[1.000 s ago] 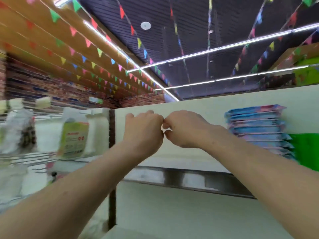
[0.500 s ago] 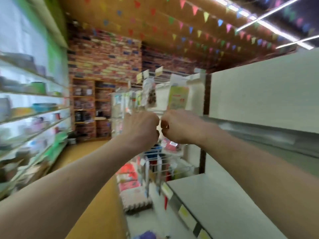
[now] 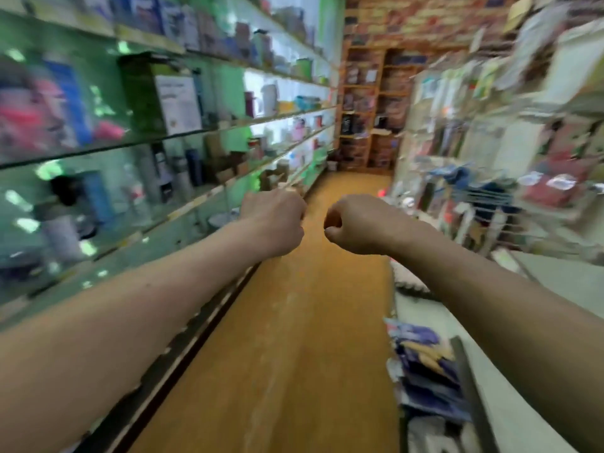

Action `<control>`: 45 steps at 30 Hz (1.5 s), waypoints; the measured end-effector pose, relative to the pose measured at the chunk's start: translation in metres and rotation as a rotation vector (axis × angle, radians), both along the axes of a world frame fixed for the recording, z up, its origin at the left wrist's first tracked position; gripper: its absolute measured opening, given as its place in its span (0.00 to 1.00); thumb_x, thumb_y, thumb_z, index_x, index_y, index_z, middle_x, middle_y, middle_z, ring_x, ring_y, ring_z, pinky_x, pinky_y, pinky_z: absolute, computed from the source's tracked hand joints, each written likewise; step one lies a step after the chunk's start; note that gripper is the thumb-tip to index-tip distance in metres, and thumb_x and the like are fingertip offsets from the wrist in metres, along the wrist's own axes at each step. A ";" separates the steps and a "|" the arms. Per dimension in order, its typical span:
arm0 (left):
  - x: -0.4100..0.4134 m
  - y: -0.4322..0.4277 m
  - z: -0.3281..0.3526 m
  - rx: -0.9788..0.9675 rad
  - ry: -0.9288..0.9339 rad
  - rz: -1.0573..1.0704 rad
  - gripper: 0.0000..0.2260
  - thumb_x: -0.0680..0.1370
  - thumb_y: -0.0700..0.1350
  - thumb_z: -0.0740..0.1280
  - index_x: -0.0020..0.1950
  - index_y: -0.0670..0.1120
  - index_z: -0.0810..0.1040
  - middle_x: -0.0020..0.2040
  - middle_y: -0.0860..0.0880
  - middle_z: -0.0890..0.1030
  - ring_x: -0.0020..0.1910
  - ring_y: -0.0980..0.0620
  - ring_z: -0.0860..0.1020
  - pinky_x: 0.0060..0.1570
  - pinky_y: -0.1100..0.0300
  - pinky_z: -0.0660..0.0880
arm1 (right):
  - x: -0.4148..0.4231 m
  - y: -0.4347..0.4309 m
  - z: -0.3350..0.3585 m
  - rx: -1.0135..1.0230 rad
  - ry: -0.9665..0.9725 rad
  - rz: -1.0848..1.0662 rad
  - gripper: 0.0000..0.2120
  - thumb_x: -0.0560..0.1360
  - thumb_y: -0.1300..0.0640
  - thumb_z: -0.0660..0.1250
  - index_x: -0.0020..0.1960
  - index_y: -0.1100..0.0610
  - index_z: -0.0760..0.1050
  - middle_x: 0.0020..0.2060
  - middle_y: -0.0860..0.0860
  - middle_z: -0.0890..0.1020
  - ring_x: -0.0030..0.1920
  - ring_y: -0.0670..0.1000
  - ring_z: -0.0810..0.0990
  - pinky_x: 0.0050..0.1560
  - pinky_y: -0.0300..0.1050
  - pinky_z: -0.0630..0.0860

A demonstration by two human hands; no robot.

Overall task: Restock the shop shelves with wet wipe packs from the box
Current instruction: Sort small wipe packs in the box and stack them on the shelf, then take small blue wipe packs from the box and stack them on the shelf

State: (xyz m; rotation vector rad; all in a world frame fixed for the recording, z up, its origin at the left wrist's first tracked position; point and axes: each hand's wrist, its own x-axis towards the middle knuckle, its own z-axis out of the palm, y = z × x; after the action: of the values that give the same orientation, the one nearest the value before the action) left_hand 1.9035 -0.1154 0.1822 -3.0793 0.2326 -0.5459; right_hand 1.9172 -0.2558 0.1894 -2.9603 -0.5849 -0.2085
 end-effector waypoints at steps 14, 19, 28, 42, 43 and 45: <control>-0.251 0.260 -0.138 -0.135 0.456 0.477 0.11 0.77 0.45 0.64 0.58 0.50 0.79 0.55 0.48 0.79 0.54 0.44 0.76 0.45 0.55 0.72 | -0.176 0.274 -0.156 -0.004 0.405 0.443 0.12 0.75 0.55 0.63 0.51 0.60 0.81 0.44 0.56 0.83 0.43 0.57 0.82 0.45 0.54 0.81; -0.335 0.335 -0.173 -0.214 0.510 0.621 0.11 0.75 0.47 0.66 0.56 0.53 0.81 0.57 0.48 0.80 0.55 0.43 0.78 0.49 0.56 0.74 | -0.237 0.337 -0.188 -0.032 0.502 0.561 0.13 0.75 0.58 0.61 0.51 0.63 0.81 0.45 0.59 0.83 0.45 0.60 0.81 0.47 0.55 0.80; -0.420 0.412 -0.253 -0.433 0.671 0.850 0.06 0.74 0.44 0.65 0.43 0.55 0.73 0.43 0.46 0.74 0.39 0.45 0.72 0.39 0.57 0.71 | -0.257 0.399 -0.251 -0.204 0.581 0.647 0.11 0.76 0.58 0.60 0.38 0.58 0.77 0.37 0.54 0.80 0.38 0.55 0.78 0.38 0.45 0.74; -0.431 0.409 -0.386 -0.956 0.781 1.223 0.16 0.77 0.51 0.67 0.63 0.48 0.75 0.52 0.49 0.77 0.47 0.50 0.76 0.42 0.59 0.73 | -0.213 0.451 -0.383 -0.431 0.794 0.725 0.14 0.79 0.58 0.58 0.61 0.56 0.78 0.57 0.54 0.80 0.56 0.53 0.79 0.57 0.48 0.76; -0.432 0.409 -0.391 -0.980 0.761 1.249 0.16 0.77 0.50 0.67 0.64 0.48 0.75 0.49 0.50 0.76 0.46 0.51 0.75 0.39 0.60 0.70 | -0.216 0.455 -0.390 -0.430 0.812 0.729 0.15 0.79 0.57 0.59 0.63 0.54 0.77 0.59 0.53 0.79 0.59 0.53 0.77 0.59 0.48 0.75; -0.435 0.414 -0.399 -1.026 0.719 1.304 0.19 0.77 0.49 0.68 0.67 0.47 0.73 0.52 0.50 0.76 0.48 0.51 0.74 0.42 0.60 0.70 | -0.222 0.463 -0.402 -0.415 0.846 0.738 0.17 0.80 0.56 0.59 0.67 0.52 0.73 0.63 0.52 0.77 0.61 0.53 0.76 0.60 0.48 0.74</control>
State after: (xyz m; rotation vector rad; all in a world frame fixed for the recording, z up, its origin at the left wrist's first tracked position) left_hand 1.4686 0.2983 -0.2165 -2.9320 -2.4429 0.6978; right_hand 1.6948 0.2068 -0.2129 -2.5144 -1.5783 1.2594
